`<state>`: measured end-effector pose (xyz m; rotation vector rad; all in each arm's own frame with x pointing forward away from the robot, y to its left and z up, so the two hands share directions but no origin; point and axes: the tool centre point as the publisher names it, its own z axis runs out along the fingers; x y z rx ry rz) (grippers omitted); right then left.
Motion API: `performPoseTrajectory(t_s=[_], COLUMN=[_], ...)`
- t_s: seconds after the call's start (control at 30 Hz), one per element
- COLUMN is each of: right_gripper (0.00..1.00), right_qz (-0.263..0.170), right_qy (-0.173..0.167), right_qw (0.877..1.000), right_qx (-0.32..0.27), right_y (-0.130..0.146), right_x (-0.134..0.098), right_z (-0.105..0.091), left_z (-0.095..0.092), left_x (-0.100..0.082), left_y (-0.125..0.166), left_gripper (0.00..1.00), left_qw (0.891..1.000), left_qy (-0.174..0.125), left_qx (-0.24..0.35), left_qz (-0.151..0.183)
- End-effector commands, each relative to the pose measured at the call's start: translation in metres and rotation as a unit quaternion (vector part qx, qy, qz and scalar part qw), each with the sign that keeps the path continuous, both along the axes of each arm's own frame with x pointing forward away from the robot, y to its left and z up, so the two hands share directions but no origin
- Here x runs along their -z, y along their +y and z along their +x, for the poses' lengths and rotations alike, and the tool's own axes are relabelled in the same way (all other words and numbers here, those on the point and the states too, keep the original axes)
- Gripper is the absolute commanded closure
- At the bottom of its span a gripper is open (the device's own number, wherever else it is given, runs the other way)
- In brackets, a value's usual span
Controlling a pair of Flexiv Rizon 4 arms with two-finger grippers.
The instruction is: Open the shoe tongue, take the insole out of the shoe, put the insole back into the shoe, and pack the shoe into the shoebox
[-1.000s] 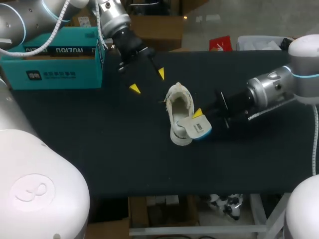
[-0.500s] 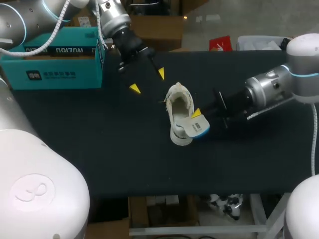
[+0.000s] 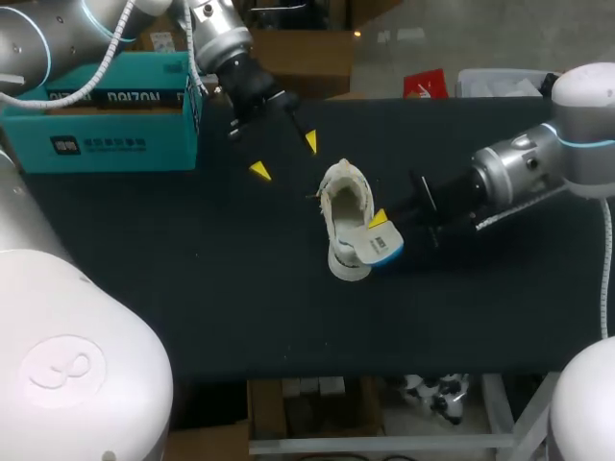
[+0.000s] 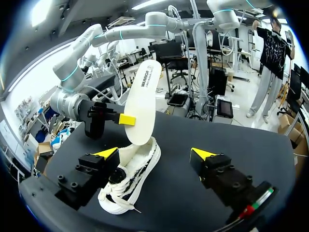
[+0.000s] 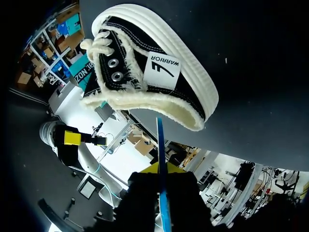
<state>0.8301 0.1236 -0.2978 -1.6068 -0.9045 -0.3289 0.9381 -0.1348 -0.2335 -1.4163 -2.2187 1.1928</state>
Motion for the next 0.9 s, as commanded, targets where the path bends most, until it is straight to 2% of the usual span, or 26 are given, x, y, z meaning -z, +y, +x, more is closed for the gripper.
performPoseTrajectory(t_s=[0.03,0.2,0.37,0.4,0.43,0.5,0.9], right_gripper=[1.0,1.0,1.0,1.0,1.0,1.0,1.0], right_qz=[0.003,0.01,0.016,0.021,0.026,0.029,0.029], right_qy=[-0.002,-0.002,-0.002,-0.003,-0.007,-0.019,-0.019], right_qw=[1.0,1.0,1.0,1.0,1.0,0.999,0.999], right_qx=[0.002,0.003,0.007,0.011,0.015,0.026,0.026], right_y=[-0.001,0.001,0.004,0.004,0.005,0.006,0.006], right_x=[0.0,0.0,-0.001,-0.001,-0.001,-0.003,-0.003], right_z=[-0.002,-0.002,-0.001,-0.001,0.0,0.002,0.002], left_z=[-0.006,-0.023,-0.039,-0.042,-0.047,-0.047,-0.047], left_x=[0.004,0.009,0.016,0.017,0.017,0.017,0.017], left_y=[-0.001,0.002,0.004,0.003,0.003,0.003,0.003], left_gripper=[0.0,0.0,0.0,0.0,0.0,0.0,0.0], left_qw=[1.0,0.997,0.991,0.989,0.989,0.989,0.989], left_qy=[-0.008,-0.022,-0.017,-0.012,-0.008,-0.008,-0.008], left_qx=[-0.017,-0.056,-0.103,-0.119,-0.129,-0.129,-0.129], left_qz=[-0.013,-0.044,-0.082,-0.082,-0.068,-0.068,-0.068])
